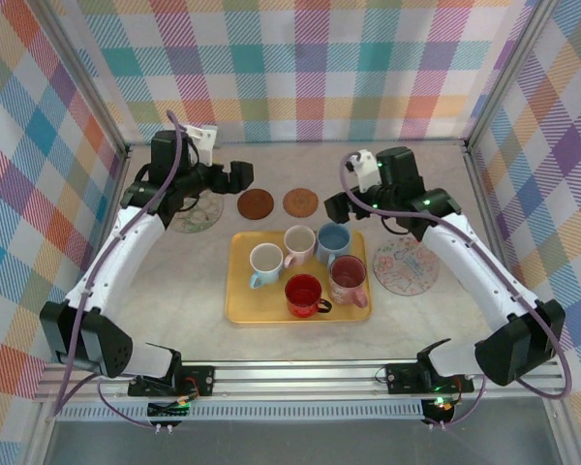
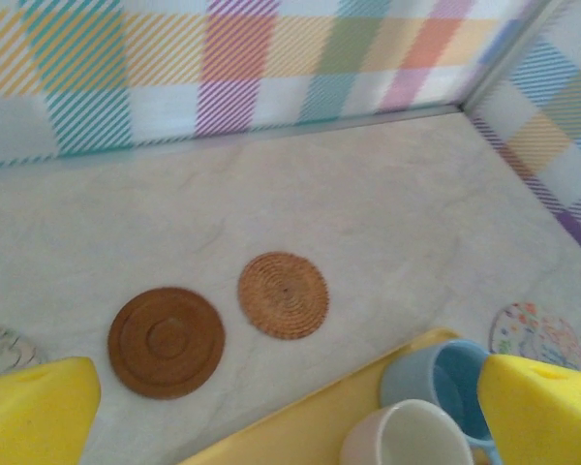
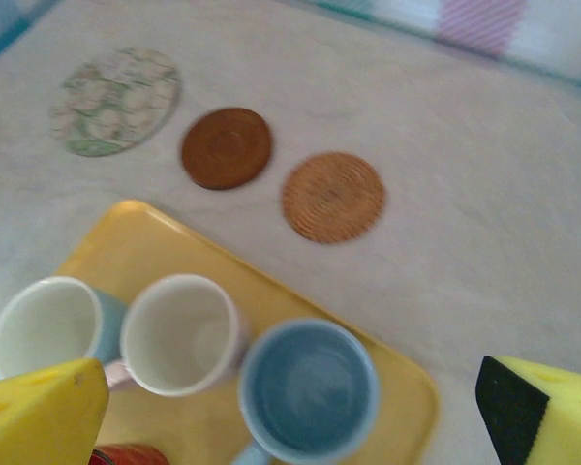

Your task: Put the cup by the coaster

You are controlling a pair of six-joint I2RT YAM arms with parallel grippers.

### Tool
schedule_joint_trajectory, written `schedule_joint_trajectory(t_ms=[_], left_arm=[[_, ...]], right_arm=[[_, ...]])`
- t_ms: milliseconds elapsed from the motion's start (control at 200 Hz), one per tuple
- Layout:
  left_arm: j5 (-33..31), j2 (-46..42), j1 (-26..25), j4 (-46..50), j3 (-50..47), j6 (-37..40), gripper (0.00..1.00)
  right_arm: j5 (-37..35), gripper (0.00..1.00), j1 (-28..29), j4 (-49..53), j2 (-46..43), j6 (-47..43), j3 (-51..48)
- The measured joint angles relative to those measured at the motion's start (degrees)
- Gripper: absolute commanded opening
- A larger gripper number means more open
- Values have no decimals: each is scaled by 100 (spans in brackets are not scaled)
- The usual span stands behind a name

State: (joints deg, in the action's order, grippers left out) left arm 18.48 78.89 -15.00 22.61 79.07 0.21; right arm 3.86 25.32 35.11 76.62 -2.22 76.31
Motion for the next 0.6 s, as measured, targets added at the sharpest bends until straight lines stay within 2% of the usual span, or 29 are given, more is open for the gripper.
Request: schedule_joint_trajectory(t_ms=[365,600], left_arm=[[317,-520,-605,-372,-922,533,100],[308,-520,-1113,-302,-994,822,100]], right_arm=[[-308,90,-876,966,-72,616,-293],[-343,85,-1375,1257,-50,973,-826]])
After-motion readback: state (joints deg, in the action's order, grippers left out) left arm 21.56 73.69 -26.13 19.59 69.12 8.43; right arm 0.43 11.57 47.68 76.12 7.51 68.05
